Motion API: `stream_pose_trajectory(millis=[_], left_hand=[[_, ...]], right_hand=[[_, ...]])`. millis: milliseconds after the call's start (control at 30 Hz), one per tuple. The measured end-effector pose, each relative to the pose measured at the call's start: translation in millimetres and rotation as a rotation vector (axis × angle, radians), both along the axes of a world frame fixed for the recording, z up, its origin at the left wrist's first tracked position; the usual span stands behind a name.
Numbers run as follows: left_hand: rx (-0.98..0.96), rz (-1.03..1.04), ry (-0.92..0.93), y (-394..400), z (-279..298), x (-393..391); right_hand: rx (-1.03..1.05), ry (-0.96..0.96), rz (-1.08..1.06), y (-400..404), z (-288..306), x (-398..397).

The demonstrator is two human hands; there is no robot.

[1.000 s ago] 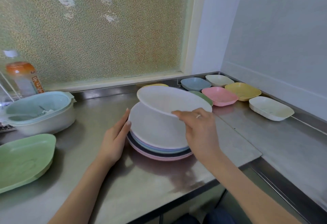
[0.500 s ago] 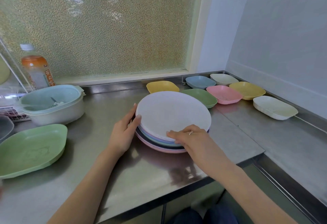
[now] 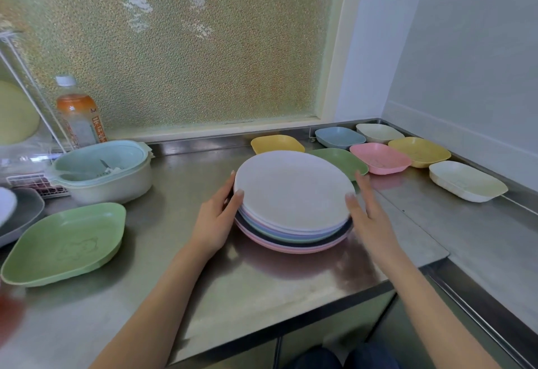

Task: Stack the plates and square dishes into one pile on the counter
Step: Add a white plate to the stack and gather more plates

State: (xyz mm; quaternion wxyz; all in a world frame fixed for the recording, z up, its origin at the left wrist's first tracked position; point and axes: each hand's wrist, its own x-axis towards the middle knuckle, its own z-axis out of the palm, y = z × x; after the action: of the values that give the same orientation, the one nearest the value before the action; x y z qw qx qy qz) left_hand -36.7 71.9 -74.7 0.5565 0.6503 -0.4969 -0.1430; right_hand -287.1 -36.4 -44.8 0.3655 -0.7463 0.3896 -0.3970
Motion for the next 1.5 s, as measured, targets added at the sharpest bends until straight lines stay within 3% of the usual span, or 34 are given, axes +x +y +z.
stream_pose_trajectory(millis=[67, 133, 700, 833, 900, 1033, 1133, 1367, 1500], left_hand=[[0.000, 0.006, -0.009, 0, 1, -1], [0.002, 0.022, -0.003, -1, 1, -2], [-0.034, 0.542, 0.235, 51, 18, 34], [-0.005, 0.545, 0.069, 64, 24, 31], [0.048, 0.647, -0.087, 76, 22, 30], [0.511, 0.829, -0.377, 108, 10, 41], [0.723, 0.802, -0.551, 126, 0, 50], [0.638, 0.944, -0.587, 137, 2, 56], [0.699, 0.800, -0.557, 145, 6, 63]], right_hand=[[0.191, -0.063, 0.010, -10, -8, 5], [0.251, -0.134, 0.035, -13, -16, 14], [0.258, -0.110, 0.178, 38, -20, 108], [0.208, -0.064, 0.150, 40, -18, 113], [0.065, -0.001, 0.070, 44, -18, 113], [-0.331, -0.008, -0.018, 70, -14, 115], [-0.414, -0.040, 0.057, 88, -13, 120], [-0.466, -0.045, 0.158, 106, -10, 125], [-0.442, -0.032, 0.203, 112, -13, 126]])
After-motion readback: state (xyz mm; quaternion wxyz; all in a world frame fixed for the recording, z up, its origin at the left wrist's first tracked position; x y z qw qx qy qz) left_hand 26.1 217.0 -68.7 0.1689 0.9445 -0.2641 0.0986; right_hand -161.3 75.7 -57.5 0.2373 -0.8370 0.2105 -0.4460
